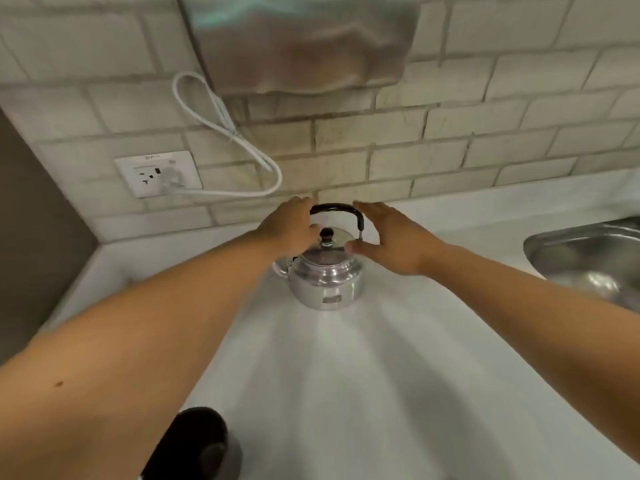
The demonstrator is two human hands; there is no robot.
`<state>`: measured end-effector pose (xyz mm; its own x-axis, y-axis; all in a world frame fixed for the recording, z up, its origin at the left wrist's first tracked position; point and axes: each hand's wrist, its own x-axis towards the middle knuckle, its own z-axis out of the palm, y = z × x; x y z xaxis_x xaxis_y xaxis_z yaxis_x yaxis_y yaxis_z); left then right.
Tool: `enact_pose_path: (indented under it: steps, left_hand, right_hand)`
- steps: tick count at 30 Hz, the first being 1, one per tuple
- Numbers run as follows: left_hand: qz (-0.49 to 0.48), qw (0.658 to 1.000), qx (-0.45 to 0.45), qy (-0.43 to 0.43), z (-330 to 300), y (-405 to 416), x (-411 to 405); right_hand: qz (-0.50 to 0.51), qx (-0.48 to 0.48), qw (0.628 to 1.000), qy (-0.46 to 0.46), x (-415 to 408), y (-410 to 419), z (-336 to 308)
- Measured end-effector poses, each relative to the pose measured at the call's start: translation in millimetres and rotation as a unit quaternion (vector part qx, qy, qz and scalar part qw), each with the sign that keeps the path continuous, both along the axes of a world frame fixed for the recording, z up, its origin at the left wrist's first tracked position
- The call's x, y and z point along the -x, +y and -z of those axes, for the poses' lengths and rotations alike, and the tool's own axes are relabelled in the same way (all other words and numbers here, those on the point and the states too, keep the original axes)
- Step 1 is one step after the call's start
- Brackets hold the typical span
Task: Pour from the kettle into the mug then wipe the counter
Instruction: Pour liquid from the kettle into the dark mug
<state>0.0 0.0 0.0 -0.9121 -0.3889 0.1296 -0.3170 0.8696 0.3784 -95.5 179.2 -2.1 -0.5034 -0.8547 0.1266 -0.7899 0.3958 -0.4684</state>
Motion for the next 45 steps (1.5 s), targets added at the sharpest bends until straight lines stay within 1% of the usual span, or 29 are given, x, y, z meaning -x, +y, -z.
enact_pose_path:
  steps: [4, 7, 11, 14, 19, 21, 25, 29, 35, 37, 39, 42, 45]
  left_hand:
    - [-0.015, 0.999, 0.004, 0.043, -1.8, -14.3, 9.2]
    - [0.0, 0.998, -0.027, 0.06, -4.0, -17.9, 7.9]
    - [-0.003, 0.994, -0.056, 0.091, -4.0, -16.8, 1.3]
    - [-0.011, 0.994, -0.064, 0.089, -5.5, -15.5, -11.0]
    - [-0.066, 0.983, -0.114, 0.127, -23.0, -13.9, -64.1]
    - [-0.098, 0.975, -0.142, 0.141, -28.3, -10.7, -94.6]
    - [-0.135, 0.964, -0.158, 0.163, -26.7, 0.0, -160.4]
    - [-0.169, 0.937, -0.228, 0.202, -6.2, 9.9, -219.4]
    - [-0.247, 0.888, -0.288, 0.259, 64.2, 30.9, -284.3]
    - [-0.283, 0.872, -0.303, 0.26, 85.6, 40.7, -296.5]
    - [-0.301, 0.862, -0.328, 0.244, 100.2, 50.0, -302.2]
    - [-0.297, 0.856, -0.363, 0.217, 110.8, 61.3, -303.5]
    - [-0.275, 0.841, -0.408, 0.226, 115.7, 64.4, -303.0]
  right_hand:
    - [-0.02, 0.016, 0.999, -0.022, 16.5, -43.5, 4.6]
    - [-0.022, 0.057, 0.997, -0.053, 22.0, -72.8, 8.3]
    - [0.025, 0.073, 0.996, -0.033, 23.4, -97.7, 13.4]
    - [0.087, 0.084, 0.993, -0.005, 16.4, -103.3, 17.8]
    - [0.17, 0.12, 0.978, 0.018, 1.2, -90.5, 10.2]
    - [0.185, 0.131, 0.974, 0.019, -7.0, -82.7, -1.8]
    - [0.204, 0.17, 0.964, 0.034, -33.3, -66.8, -33.4]
    - [0.221, 0.186, 0.956, 0.047, -63.4, -43.2, -59.0]
    - [0.221, 0.181, 0.955, 0.073, -110.8, -13.7, -71.6]
    - [0.209, 0.18, 0.958, 0.077, -126.6, -5.3, -68.9]
    - [0.198, 0.178, 0.961, 0.076, -140.3, 2.8, -64.6]
    - [0.187, 0.158, 0.966, 0.088, -157.4, 12.2, -57.9]
    - [0.179, 0.142, 0.968, 0.103, -170.2, 19.8, -51.4]
